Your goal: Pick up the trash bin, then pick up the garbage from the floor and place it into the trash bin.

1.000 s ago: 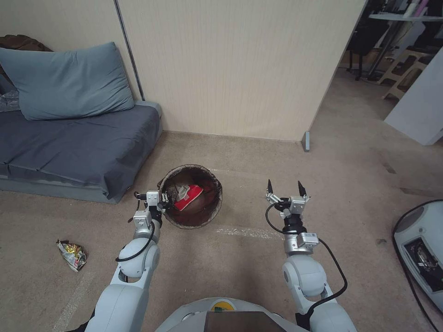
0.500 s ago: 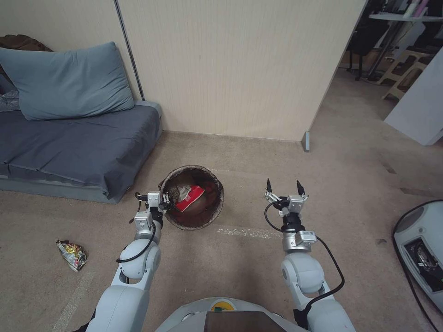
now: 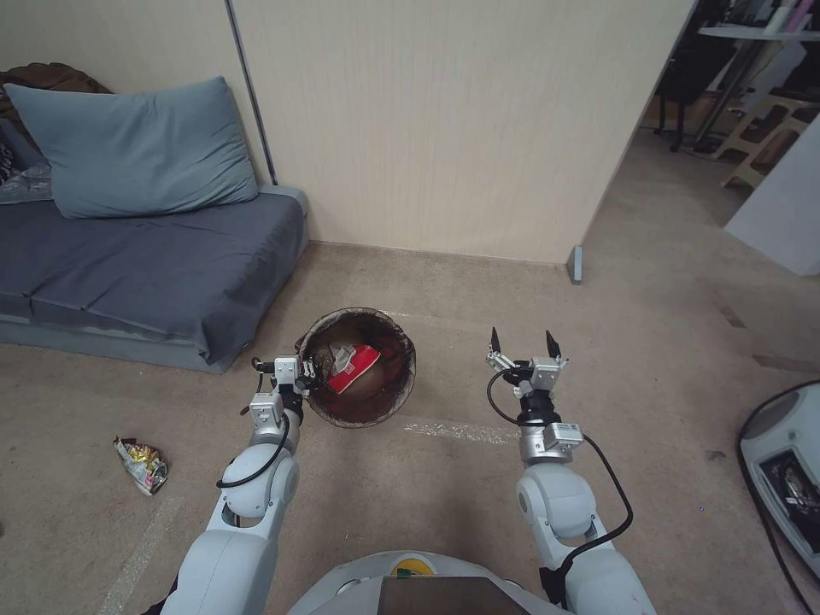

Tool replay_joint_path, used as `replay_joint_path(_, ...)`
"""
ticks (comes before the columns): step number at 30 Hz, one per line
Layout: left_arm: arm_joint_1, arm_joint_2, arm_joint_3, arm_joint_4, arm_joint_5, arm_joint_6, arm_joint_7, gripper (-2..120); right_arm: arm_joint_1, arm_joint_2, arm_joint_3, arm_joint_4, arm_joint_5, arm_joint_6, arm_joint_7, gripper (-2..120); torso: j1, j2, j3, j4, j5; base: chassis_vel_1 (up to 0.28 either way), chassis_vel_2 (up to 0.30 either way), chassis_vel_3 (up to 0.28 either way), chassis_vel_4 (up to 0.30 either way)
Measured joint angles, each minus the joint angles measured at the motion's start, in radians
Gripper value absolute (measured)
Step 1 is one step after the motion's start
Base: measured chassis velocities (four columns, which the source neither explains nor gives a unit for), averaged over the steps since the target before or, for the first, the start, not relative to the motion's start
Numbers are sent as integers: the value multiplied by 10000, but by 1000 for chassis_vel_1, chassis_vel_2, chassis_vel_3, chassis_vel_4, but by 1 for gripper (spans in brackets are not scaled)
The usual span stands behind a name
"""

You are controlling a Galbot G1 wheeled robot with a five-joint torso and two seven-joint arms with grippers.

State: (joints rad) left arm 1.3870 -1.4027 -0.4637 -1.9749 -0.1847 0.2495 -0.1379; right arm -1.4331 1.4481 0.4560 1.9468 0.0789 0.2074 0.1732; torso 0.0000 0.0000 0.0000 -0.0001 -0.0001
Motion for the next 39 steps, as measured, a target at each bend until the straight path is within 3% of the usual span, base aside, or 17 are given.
replay_joint_path(39,18,-95,4,-57,-52,11,11,2,126,144,-123,-3,85,-65,-30,100,0,0,0,1,1,98,101,103,101)
